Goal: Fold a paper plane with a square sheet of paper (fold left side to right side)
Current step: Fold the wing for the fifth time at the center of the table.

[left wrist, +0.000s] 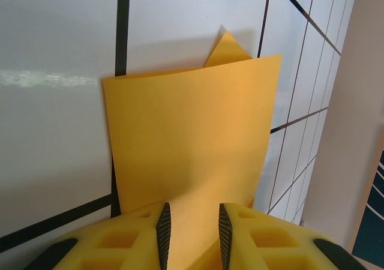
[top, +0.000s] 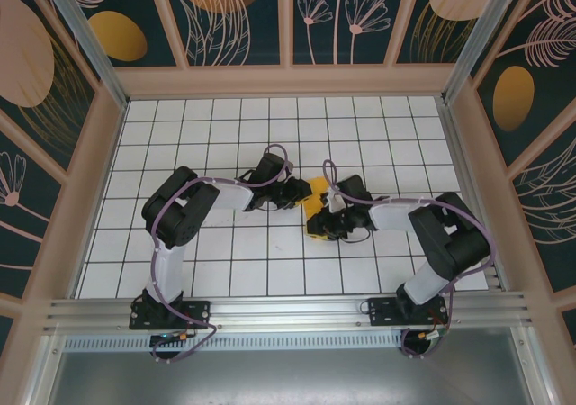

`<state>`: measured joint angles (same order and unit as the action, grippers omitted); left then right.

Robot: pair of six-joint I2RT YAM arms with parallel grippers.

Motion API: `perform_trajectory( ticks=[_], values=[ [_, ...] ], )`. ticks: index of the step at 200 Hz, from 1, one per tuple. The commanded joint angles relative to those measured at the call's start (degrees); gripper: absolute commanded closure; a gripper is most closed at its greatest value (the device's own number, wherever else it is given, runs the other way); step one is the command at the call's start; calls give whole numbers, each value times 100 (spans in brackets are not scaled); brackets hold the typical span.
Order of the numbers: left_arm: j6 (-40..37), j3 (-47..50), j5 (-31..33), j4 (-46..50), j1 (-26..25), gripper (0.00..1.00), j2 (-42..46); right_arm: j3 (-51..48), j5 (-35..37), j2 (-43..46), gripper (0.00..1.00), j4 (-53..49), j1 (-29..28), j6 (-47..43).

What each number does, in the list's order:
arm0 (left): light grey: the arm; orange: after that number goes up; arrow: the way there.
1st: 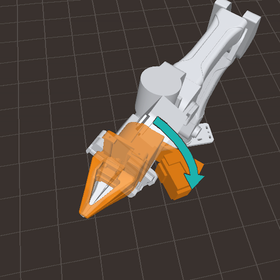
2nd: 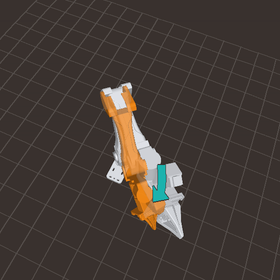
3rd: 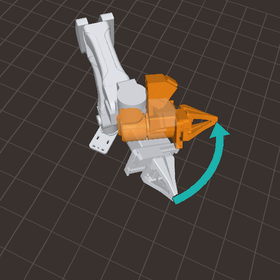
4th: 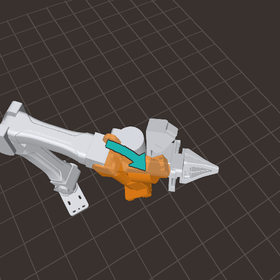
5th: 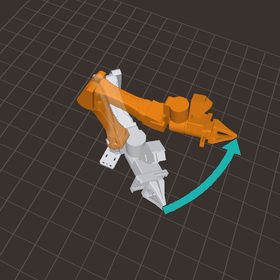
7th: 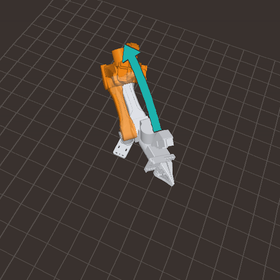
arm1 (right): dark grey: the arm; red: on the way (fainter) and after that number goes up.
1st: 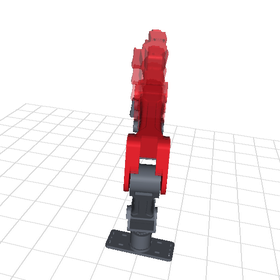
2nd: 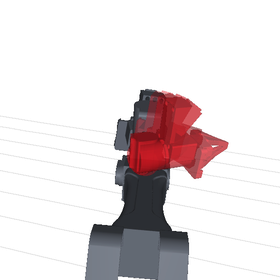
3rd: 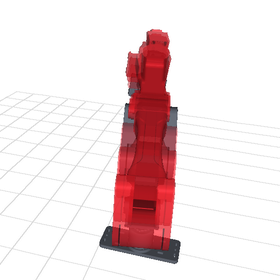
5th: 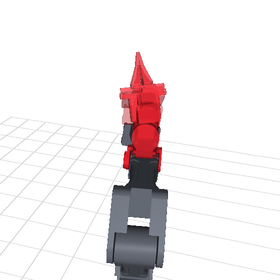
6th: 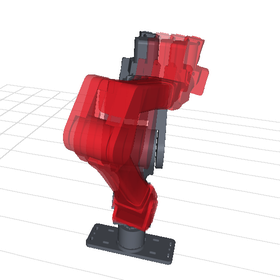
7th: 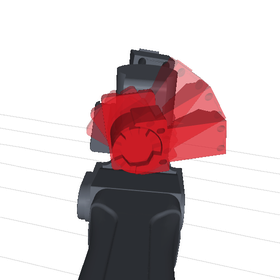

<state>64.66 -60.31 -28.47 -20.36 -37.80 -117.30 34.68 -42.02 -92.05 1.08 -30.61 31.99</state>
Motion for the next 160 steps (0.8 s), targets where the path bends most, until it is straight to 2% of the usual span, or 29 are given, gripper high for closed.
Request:
perform_trajectory(
  ticks=[1,41,99,160],
  values=[
    [-171,108,316,365,106,69,-149,-117,-6,39,70,-104,-41,-47],
    [-173,99,310,364,106,69,-155,-91,88,111,70,-401,-41,-234],
    [-173,72,298,374,102,69,-162,411,105,680,69,-709,-41,-265],
    [-183,64,298,386,106,69,-172,176,98,-39,70,-116,-213,38]
  ],
)
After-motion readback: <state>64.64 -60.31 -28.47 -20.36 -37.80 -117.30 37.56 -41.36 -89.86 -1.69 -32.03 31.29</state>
